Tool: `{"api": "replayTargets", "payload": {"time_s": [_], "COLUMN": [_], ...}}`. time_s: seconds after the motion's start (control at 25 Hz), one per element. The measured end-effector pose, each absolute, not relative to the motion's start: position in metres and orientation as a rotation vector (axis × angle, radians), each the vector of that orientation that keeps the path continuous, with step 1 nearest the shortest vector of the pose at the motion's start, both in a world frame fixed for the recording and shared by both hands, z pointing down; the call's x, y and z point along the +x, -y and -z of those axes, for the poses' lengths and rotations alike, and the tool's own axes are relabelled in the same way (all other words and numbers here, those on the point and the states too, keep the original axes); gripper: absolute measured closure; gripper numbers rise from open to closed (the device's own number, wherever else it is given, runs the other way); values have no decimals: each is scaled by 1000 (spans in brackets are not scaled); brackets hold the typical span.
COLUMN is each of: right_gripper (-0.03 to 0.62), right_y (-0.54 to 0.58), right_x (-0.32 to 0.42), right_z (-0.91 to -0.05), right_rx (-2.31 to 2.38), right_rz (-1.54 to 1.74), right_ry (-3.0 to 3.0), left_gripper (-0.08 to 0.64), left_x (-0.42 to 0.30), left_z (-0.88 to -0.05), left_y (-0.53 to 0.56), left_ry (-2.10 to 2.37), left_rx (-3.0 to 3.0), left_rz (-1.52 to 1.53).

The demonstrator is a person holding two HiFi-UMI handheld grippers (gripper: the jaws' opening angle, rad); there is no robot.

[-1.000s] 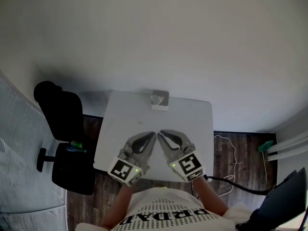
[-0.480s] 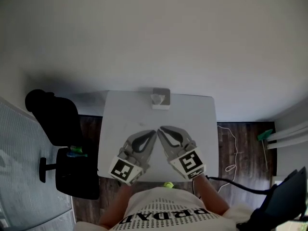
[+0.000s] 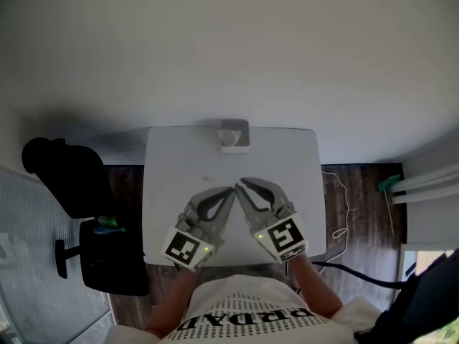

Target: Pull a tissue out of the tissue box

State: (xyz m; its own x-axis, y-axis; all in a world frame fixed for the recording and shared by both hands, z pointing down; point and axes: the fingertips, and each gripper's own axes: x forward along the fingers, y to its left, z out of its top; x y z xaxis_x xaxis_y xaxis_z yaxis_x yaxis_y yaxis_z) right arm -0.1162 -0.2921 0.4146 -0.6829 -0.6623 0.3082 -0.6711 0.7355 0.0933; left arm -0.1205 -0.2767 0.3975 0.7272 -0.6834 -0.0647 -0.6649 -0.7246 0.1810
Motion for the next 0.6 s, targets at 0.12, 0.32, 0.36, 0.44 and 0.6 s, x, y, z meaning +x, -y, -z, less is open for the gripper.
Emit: {"api": "replayTargets", "payload": {"time_s": [0.12, 0.32, 0.36, 0.44, 0.6], "right_gripper": [551, 551, 551, 551, 551], "right_y": [295, 301, 301, 303, 315], "right_x": [-112, -105, -104, -103, -103], "right_z": [-420, -427, -428, -431, -434], "right_rx": [1030, 1025, 1022, 1013, 995], "right_rz": [-44, -41, -46, -57, -65], "right_ry": [2605, 2613, 2615, 2621, 2630], "left_gripper": [568, 568, 568, 568, 568], "left_x": [-117, -110, -109, -107, -106], "left_z": [-402, -407, -406, -407, -414], "left_y": [279, 283, 282, 280, 287], "left_ry": [1093, 1134, 1147, 1170, 1210], "left_rx": [2773, 2769, 2765, 2750, 2734], "left_rz": [183, 155, 156, 145, 107]}}
